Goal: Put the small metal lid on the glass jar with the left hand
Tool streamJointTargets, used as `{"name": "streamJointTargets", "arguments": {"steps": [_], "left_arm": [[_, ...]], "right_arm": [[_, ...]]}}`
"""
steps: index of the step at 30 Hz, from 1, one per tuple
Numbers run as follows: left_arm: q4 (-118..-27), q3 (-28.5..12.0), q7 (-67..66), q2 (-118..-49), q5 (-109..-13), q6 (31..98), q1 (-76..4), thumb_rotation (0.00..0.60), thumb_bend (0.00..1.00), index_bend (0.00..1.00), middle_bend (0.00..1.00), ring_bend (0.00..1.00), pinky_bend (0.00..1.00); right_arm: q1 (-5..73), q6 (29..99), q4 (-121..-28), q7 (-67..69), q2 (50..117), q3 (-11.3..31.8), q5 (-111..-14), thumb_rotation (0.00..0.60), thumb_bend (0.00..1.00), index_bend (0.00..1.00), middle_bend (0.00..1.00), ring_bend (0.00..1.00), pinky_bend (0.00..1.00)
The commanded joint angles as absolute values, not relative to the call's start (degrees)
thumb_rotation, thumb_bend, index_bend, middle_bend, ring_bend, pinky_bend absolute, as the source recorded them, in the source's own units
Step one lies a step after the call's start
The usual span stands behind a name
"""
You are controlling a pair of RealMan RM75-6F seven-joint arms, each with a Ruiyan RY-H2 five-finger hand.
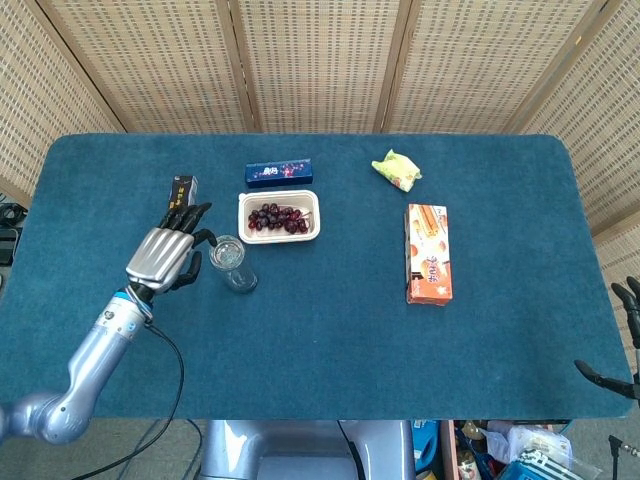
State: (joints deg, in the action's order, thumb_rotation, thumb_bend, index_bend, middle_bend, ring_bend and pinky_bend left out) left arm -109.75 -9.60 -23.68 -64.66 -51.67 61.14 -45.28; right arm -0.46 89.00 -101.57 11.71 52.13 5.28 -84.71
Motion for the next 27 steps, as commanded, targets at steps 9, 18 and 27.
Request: {"name": "streamJointTargets", "arguments": {"steps": [9, 18, 27], "left_arm": [[-113.72, -7.05, -16.23, -56.35, -62.01, 75.67, -32.28, 0.6, 0.18, 0.0, 0.0, 0.0, 0.0], [-104.46, 3.0, -8.01, -58.56, -71.38, 92.31, -13.25, 0.6, 0.15, 0.0, 0.0, 0.0, 0.0], [-97.7, 3.32, -4.05, -60.54, -76.37, 95.22, -8.37, 0.6, 0.14, 0.0, 0.0, 0.0, 0.0]], "right_arm": [[-0.51, 89.15, -101.75, 11.66, 52.11, 5.1, -85.17, 0.6, 0.0, 0.0, 0.0, 0.0, 0.0], [-0.51, 89.44, -102.1, 9.93, 52.61, 4.89, -85.73, 0.6, 0.0, 0.0, 0.0, 0.0, 0.0], [-0.5, 89.69, -102.54, 7.85, 53.25, 4.68, -86.2, 0.6, 0.0, 0.0, 0.0, 0.0, 0.0]]}}
